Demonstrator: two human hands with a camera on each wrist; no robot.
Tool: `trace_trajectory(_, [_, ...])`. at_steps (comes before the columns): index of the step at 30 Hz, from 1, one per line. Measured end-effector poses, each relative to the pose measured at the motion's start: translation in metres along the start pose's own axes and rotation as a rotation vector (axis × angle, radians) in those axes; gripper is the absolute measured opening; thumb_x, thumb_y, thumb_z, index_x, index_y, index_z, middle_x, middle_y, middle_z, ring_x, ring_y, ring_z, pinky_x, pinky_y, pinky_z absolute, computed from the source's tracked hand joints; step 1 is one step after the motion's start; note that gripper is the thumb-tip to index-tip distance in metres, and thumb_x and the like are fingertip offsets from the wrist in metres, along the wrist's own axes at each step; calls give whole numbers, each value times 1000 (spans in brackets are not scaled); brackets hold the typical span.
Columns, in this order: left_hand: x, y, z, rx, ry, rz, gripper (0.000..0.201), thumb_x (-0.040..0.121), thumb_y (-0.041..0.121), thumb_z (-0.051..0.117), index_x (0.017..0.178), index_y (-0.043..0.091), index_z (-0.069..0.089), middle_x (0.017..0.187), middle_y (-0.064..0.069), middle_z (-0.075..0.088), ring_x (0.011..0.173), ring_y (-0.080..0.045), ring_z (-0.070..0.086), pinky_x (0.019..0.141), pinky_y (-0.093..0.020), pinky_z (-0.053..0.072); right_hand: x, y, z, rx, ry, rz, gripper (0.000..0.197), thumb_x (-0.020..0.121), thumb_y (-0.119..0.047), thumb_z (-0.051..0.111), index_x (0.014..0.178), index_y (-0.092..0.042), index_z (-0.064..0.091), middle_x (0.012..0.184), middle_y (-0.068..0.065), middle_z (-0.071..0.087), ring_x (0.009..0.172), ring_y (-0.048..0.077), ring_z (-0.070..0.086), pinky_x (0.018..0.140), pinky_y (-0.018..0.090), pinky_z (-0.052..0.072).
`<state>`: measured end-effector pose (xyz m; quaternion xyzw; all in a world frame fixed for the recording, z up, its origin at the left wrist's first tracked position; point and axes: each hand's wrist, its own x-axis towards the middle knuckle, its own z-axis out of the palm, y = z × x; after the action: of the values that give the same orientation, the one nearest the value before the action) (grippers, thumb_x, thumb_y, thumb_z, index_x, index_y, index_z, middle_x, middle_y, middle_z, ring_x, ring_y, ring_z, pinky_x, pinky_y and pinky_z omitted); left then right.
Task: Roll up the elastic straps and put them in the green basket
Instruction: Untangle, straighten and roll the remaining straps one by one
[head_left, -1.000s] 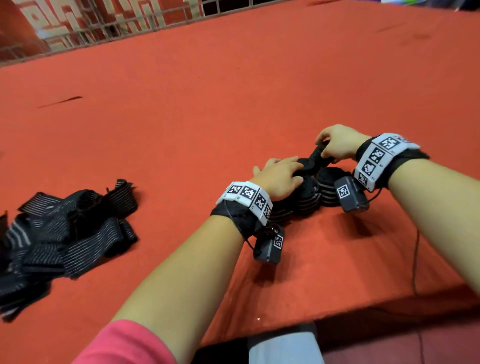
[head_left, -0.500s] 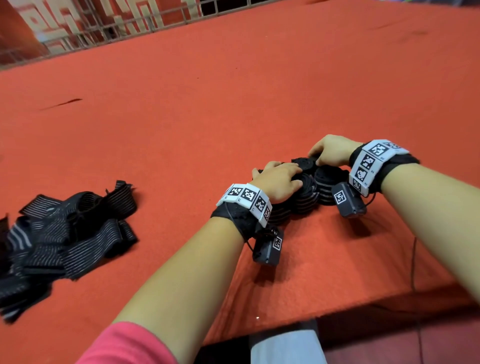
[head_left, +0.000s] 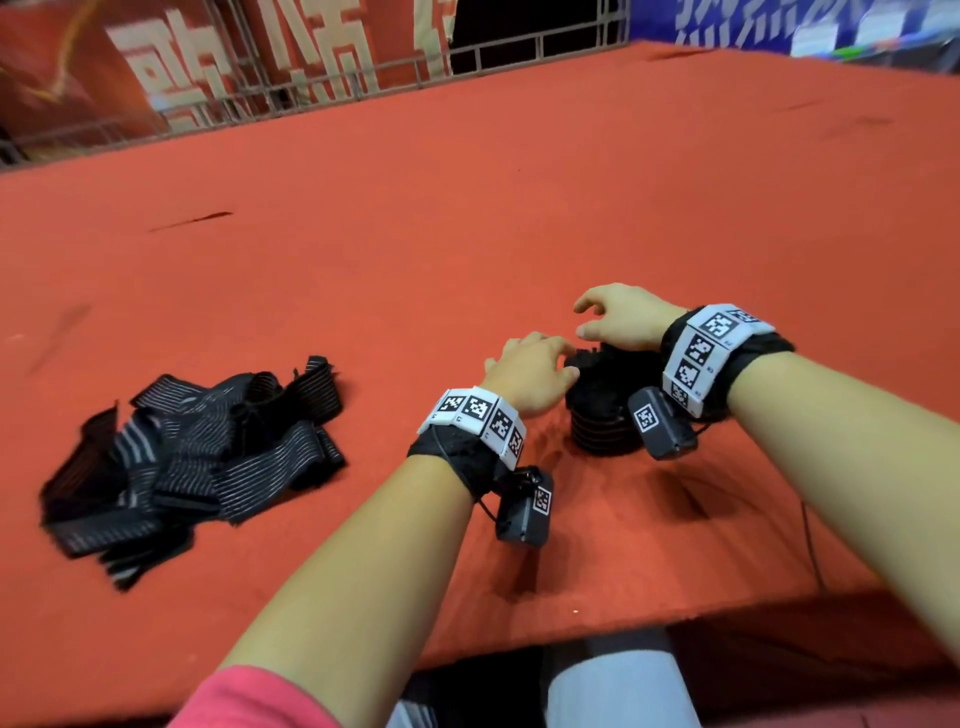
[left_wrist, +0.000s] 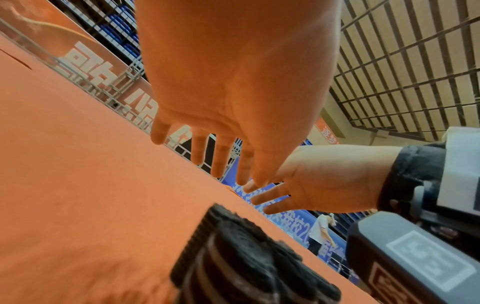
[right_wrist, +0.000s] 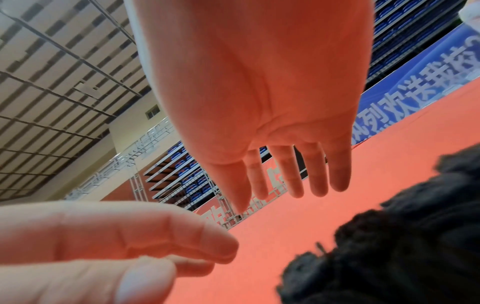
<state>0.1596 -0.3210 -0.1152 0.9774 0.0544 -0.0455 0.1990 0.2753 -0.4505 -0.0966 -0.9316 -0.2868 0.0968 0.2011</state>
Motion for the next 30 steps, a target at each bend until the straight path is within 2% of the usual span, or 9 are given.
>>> trace_trajectory(3, [-22,-35,-12,23,30,-75,43,99,39,47,140,29,48,146,-5,42,138,-32,32,107,-56,30,3,-40,17,8,-33,-58,46,91,-31,67,134,-19,57,135,8,58,124,25,54,97,29,39])
trace_trajectory(8, [-53,-94,-30,43,85,-169,44,97,38,49,139,29,50,141,-6,45,135,-32,37,104,-53,33,8,-107,47,24,-83,-152,46,92,-31,67,135,-18,56,132,7,59,112,21,55,86,25,38])
trace_trajectory(15, [-96,-186,-46,34,161,-318,39,93,33,52,133,31,56,140,-3,48,133,-30,41,107,-53,36,18,-190,100,17,-166,-224,45,92,-29,67,134,-18,56,128,7,60,111,22,56,83,24,37])
trace_trajectory(19, [-119,-242,-52,6,220,-408,36,91,27,53,126,30,62,136,1,53,129,-31,45,105,-51,38,22,-232,139,5,-265,-282,48,88,-26,71,134,-18,56,121,5,62,111,22,58,84,24,39])
trace_trajectory(23, [-134,-284,-55,-14,231,-423,34,93,24,50,124,32,63,137,6,53,131,-29,40,109,-52,32,25,-266,181,-40,-342,-368,58,80,-19,76,135,-19,55,126,5,61,106,18,57,81,20,37])
trace_trajectory(25, [-139,-300,-56,-22,218,-420,36,93,22,49,123,34,63,137,7,55,132,-26,40,109,-53,32,27,-276,198,-59,-372,-396,67,77,-14,77,139,-18,53,129,4,60,113,18,57,83,18,37])
trace_trajectory(27, [-143,-312,-57,-35,198,-408,38,93,21,49,125,34,63,137,6,56,133,-24,40,110,-54,31,32,-282,213,-82,-371,-434,70,74,-11,77,139,-18,54,128,5,62,115,22,58,88,22,41])
trace_trajectory(30, [-147,-322,-56,-55,161,-397,39,91,23,52,127,34,61,137,4,56,134,-23,40,109,-57,33,40,-285,228,-102,-309,-468,54,80,-10,67,133,-20,61,124,6,66,114,25,60,92,26,41])
